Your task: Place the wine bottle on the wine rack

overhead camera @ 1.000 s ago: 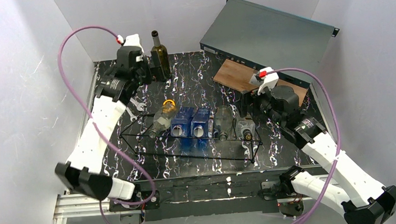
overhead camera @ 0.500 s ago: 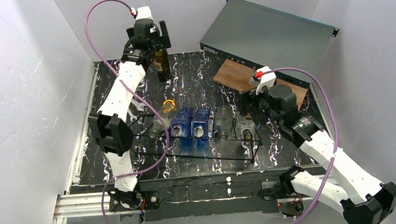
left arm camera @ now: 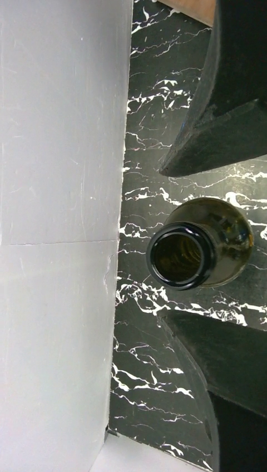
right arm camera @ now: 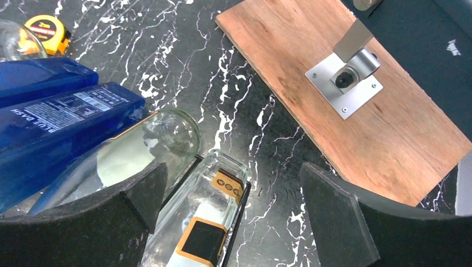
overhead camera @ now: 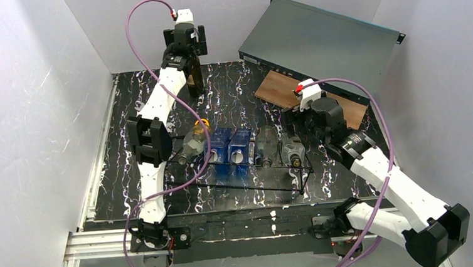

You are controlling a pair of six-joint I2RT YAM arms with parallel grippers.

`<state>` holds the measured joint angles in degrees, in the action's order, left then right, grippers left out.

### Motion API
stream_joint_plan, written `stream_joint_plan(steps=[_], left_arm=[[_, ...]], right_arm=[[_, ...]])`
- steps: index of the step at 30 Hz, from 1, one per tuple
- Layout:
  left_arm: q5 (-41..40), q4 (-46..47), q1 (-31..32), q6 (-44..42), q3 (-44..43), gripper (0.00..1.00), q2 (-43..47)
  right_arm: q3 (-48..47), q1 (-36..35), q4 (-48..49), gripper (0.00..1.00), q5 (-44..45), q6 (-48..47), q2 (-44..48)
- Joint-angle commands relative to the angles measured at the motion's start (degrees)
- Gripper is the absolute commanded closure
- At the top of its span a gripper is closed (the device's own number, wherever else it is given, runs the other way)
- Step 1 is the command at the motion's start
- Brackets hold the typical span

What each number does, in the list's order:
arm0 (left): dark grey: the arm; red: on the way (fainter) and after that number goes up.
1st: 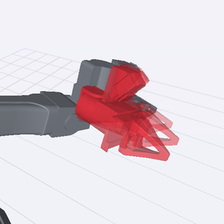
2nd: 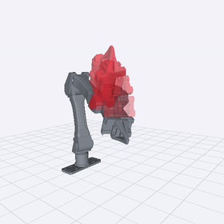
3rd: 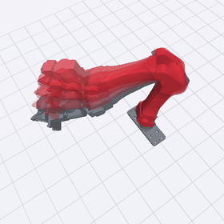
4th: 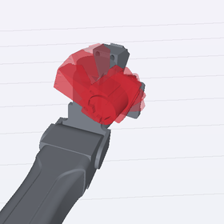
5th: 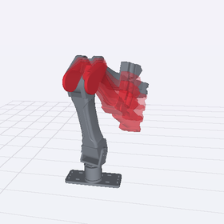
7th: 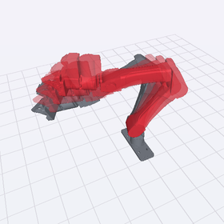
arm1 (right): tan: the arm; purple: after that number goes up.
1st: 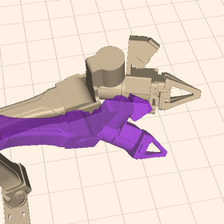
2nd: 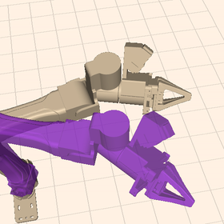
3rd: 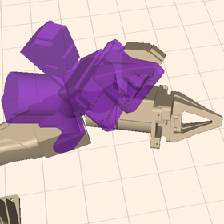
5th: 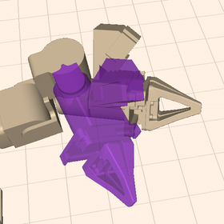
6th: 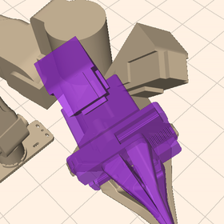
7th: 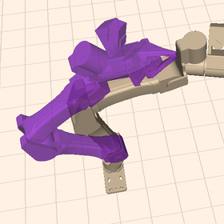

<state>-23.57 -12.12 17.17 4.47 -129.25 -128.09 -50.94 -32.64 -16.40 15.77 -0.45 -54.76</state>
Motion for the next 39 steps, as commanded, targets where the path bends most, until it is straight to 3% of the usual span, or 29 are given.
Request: stream_joint_plan(steps=[1,18,29,33,39], left_arm=[[-0.8,5.3,-0.7,-1.3,-1.8,0.19,0.4],[-0.7,9.7,-1.0,-5.5,-1.7,0.99,1.4],[-2.2,13.7,-1.5,-6.6,4.0,1.0,8.7],[-2.9,10.7,-1.4,-5.2,4.3,1.0,10.6],[-2.3,11.6,-1.4,-1.8,14.0,1.0,19.3]], right_arm=[[-3.8,0.2,1.8,0.02,1.7,-2.6,-1.6],[-5.2,0.3,0.7,0.0,2.7,-3.3,-0.8],[-7.1,0.3,-0.7,0.0,-0.2,-3.8,0.1],[-7.2,0.3,-1.1,0.0,-1.9,-4.5,0.3],[-5.9,0.3,0.8,0.0,-5.3,-3.0,0.3]])
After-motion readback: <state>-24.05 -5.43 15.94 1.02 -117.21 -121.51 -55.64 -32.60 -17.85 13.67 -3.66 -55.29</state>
